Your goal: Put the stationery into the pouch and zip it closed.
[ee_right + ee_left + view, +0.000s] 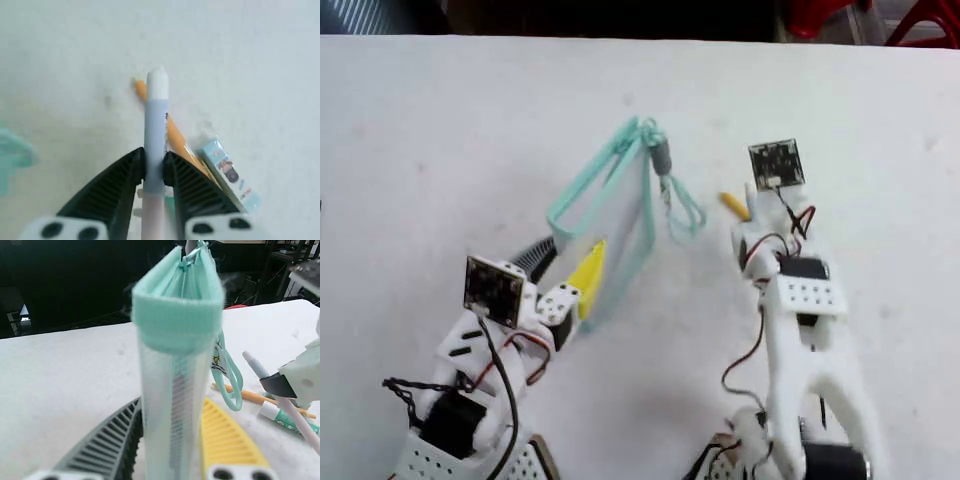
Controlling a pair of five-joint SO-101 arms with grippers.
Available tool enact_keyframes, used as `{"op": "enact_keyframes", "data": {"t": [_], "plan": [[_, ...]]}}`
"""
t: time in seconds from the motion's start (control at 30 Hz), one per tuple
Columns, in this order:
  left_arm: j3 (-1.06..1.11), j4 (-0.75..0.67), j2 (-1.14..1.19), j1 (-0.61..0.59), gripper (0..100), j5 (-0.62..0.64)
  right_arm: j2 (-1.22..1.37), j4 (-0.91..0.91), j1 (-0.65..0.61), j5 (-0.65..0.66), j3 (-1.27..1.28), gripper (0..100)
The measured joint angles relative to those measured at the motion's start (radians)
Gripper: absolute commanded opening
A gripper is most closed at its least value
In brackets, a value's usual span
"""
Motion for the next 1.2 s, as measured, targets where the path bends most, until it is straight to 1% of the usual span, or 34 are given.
{"op": "enact_keyframes", "data": {"t": [0.37, 0.43, 0.57, 0.63, 0.7, 0.83, 0.93, 1.03, 1.13, 1.2], "plan": [[0.0, 0.005, 0.0, 0.0, 17, 0.002, -0.6, 0.249, -0.19, -0.002, -0.021, 1.6], [0.0, 0.014, -0.009, 0.0, 17, 0.002, -0.672, 0.305, -0.227, 0.011, -0.066, 1.6], [0.0, 0.017, -0.011, 0.0, 17, 0.002, -0.758, 0.427, -0.358, 0.101, -0.183, 1.6], [0.0, 0.017, -0.011, 0.002, 17, 0.002, -0.779, 0.46, -0.413, 0.126, -0.239, 1.6], [0.0, 0.017, -0.011, 0.002, 17, 0.002, -0.793, 0.47, -0.44, 0.132, -0.285, 1.6], [0.0, 0.017, -0.011, 0.002, 17, 0.002, -0.807, 0.47, -0.445, 0.115, -0.305, 1.6], [0.0, 0.017, -0.011, 0.002, 17, 0.002, -0.815, 0.47, -0.443, 0.08, -0.256, 1.6], [0.0, 0.017, -0.011, 0.002, 17, 0.002, -0.911, 0.466, -0.379, 0.051, -0.175, 1.6], [0.0, 0.017, -0.011, 0.002, 17, 0.002, -1.034, 0.396, -0.307, 0.018, -0.103, 1.6], [0.0, 0.017, -0.011, 0.002, 17, 0.002, -1.123, 0.336, -0.301, 0.009, -0.072, 1.6]]}}
